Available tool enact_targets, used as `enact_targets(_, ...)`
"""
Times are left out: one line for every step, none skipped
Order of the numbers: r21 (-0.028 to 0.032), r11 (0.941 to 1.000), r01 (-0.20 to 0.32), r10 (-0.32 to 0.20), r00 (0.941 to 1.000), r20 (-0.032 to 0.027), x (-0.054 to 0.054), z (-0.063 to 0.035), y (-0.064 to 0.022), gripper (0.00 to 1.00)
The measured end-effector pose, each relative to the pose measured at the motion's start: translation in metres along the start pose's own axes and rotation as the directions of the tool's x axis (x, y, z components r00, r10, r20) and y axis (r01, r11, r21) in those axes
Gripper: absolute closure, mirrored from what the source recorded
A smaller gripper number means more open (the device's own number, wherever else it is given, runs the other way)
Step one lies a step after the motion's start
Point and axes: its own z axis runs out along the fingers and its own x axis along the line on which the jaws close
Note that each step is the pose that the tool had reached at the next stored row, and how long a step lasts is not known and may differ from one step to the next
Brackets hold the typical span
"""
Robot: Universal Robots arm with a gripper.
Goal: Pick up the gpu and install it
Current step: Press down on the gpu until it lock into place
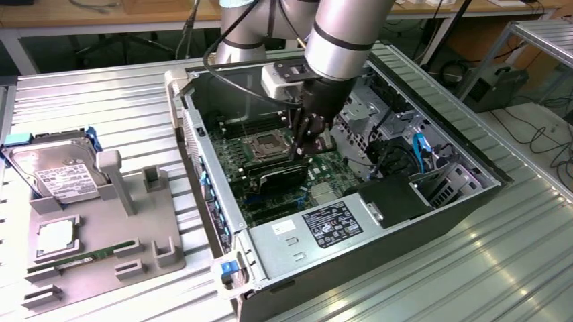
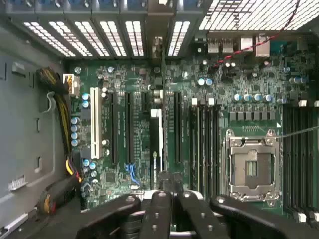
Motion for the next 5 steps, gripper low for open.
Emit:
enact_targets(0.0000, 1.0000, 0.000, 0.000, 1.0000, -0.0002, 0.0000, -0.0001, 0.0000, 0.89)
enact_targets(-0.0001, 1.0000, 0.000, 0.000, 1.0000, -0.0001, 0.0000, -0.0001, 0.0000, 0.89)
enact_targets(-0.0001, 1.0000, 0.000, 0.000, 1.0000, -0.0002, 0.0000, -0.0001, 0.0000, 0.89)
enact_targets(-0.0001, 1.0000, 0.000, 0.000, 1.0000, -0.0002, 0.0000, -0.0001, 0.0000, 0.89)
enact_targets(-0.0001, 1.0000, 0.000, 0.000, 1.0000, -0.0002, 0.0000, -0.0001, 0.0000, 0.89)
